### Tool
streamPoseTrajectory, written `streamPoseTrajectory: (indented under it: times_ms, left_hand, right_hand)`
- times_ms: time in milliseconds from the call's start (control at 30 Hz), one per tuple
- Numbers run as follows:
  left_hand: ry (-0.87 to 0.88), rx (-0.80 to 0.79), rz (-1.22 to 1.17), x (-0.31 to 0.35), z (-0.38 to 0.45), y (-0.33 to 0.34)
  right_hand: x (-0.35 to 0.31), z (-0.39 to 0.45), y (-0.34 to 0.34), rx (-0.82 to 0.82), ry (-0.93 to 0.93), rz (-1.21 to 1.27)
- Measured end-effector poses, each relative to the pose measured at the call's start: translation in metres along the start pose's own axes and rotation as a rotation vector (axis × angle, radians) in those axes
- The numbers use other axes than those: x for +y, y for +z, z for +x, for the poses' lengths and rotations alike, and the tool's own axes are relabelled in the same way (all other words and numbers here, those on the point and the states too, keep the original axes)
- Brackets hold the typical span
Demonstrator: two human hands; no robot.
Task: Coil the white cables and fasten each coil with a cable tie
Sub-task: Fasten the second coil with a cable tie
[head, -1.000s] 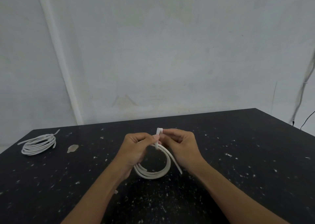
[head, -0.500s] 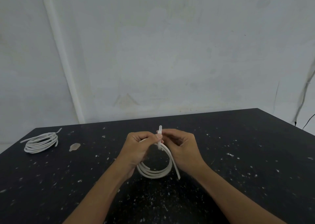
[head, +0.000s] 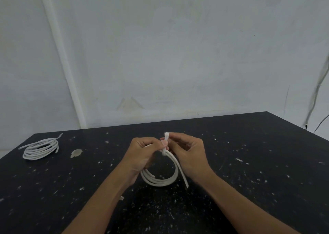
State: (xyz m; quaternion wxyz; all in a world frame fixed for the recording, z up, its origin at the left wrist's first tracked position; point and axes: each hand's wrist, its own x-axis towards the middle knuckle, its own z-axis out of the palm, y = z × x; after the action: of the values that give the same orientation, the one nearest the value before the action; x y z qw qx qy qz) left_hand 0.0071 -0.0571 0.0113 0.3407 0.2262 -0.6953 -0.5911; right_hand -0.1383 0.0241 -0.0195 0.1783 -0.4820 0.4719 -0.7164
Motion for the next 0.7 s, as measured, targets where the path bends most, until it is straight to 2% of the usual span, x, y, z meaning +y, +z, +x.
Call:
streamPoseTrajectory:
  times_ms: [200, 300, 367, 533, 600, 700]
  left_hand:
    - [0.072, 0.086, -0.031, -0.004, 0.001, 0.003]
    - [0.137, 0.098, 0.062, -0.002, 0.002, 0.004]
    - [0.196, 0.086, 0.14, -0.001, 0.002, 0.006]
    - [0.28, 0.136, 0.22, -0.003, 0.001, 0.011]
    - [0.264, 0.178, 0.22, -0.004, 0.001, 0.011]
    - [0.235, 0.224, 0.235, -0.007, 0.001, 0.011]
  right_hand:
    - [-0.004, 0.0, -0.003, -0.087, -0.075, -0.128]
    - [-0.009, 0.003, -0.003, -0.053, 0.119, 0.071]
    - [-0.011, 0.005, -0.003, -0.034, 0.215, 0.111]
    - [-0.017, 0.012, -0.012, -0.006, 0.162, 0.041]
    - [-0.021, 0.016, -0.018, 0.013, 0.154, 0.02]
    - [-0.023, 0.016, -0.021, -0.007, 0.073, -0.136]
